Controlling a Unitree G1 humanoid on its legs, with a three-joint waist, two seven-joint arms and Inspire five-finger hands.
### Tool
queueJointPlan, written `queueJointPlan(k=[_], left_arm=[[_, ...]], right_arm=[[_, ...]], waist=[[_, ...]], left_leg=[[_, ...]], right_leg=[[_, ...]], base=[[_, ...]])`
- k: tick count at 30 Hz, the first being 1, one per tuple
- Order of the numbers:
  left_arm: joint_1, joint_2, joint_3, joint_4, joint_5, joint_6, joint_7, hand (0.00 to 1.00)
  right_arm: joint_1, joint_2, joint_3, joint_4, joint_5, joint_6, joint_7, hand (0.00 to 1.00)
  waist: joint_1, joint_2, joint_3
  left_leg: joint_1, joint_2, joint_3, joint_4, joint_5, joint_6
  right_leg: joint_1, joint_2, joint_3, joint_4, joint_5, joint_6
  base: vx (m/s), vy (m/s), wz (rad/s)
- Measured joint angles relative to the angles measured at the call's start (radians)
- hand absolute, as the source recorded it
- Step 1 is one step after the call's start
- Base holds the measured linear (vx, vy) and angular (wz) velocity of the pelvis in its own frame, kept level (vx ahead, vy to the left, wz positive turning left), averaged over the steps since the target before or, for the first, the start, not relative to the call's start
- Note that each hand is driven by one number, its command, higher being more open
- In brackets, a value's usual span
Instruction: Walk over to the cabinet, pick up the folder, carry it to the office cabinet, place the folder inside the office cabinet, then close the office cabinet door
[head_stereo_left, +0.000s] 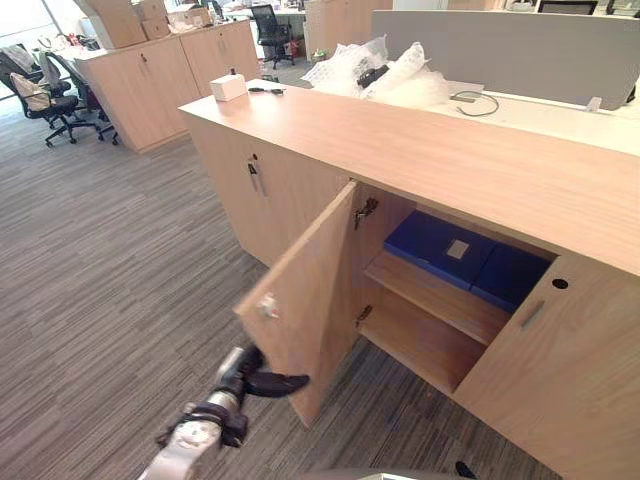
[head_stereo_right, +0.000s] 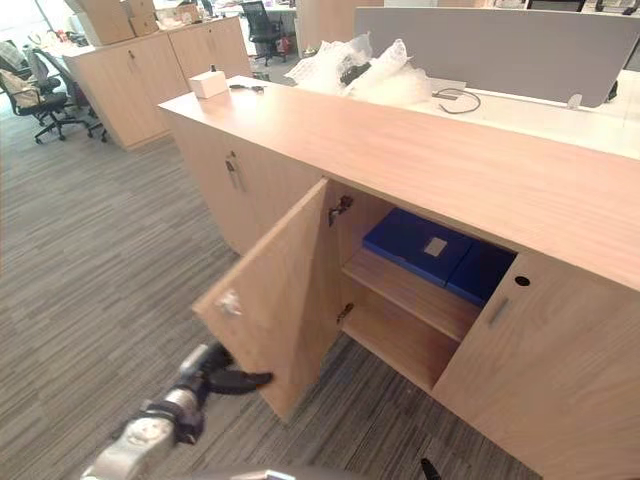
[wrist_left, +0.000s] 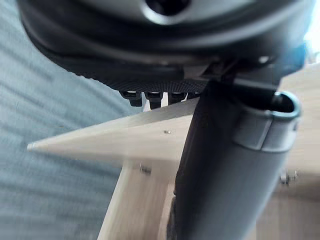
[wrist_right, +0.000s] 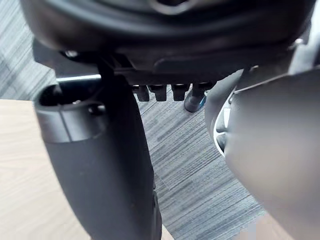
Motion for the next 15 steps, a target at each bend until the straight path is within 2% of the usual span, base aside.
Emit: queueJointPlan(k=[2, 5, 8, 9, 11, 15], left_arm=[[-0.015, -0.014, -0.118, -0.050, -0.028, -0.001, -0.072, 1.00], [-0.088, -0.067, -0.211, -0.095, -0.082, -0.002, -0.152, 1.00], [-0.153, -0.078, -0.240, -0.173, -0.164, -0.018, -0.241, 1.00], [-0.163, -0.078, -0.240, -0.182, -0.176, -0.023, -0.252, 1.00], [-0.182, -0.078, -0.233, -0.195, -0.190, -0.034, -0.267, 1.00], [-0.185, -0.066, -0.223, -0.176, -0.190, -0.034, -0.261, 1.00]], right_arm=[[-0.012, -0.009, 0.061, 0.000, 0.016, -0.003, -0.006, 1.00], [-0.026, -0.003, 0.105, 0.000, 0.002, -0.006, -0.007, 1.00], [-0.017, 0.010, 0.128, 0.019, -0.119, 0.007, -0.006, 1.00], [-0.014, 0.013, 0.132, 0.024, -0.147, 0.010, -0.006, 1.00], [-0.007, 0.006, 0.138, 0.030, -0.202, 0.012, -0.005, 1.00], [-0.008, 0.000, 0.150, 0.029, -0.228, 0.011, -0.002, 1.00]], waist=[[-0.029, -0.003, -0.003], [-0.068, -0.014, -0.012], [-0.097, -0.035, -0.026], [-0.098, -0.037, -0.026], [-0.098, -0.035, -0.027], [-0.101, -0.036, -0.018]], left_leg=[[-0.006, -0.009, 0.003, 0.000, 0.000, 0.000], [-0.012, -0.010, 0.007, 0.000, 0.001, -0.002], [-0.006, -0.004, 0.013, 0.000, 0.007, 0.011], [-0.003, -0.003, 0.015, 0.000, 0.007, 0.012], [0.002, 0.000, 0.019, 0.004, 0.012, 0.020], [0.020, 0.008, 0.016, 0.002, 0.008, 0.014]], right_leg=[[-0.013, -0.010, 0.010, 0.004, 0.004, 0.002], [-0.025, -0.007, 0.034, -0.009, 0.013, -0.011], [-0.016, 0.004, 0.038, -0.034, 0.024, -0.015], [-0.011, 0.005, 0.040, -0.042, 0.027, -0.012], [-0.001, 0.011, 0.042, -0.058, 0.033, -0.007], [0.035, 0.025, 0.034, -0.087, 0.033, -0.012]], base=[[-0.09, 0.080, -0.09], [-0.04, 0.044, -0.22], [0.04, -0.015, -0.17], [0.07, -0.043, -0.13], [0.09, -0.053, -0.08], [0.06, -0.069, 0.00]])
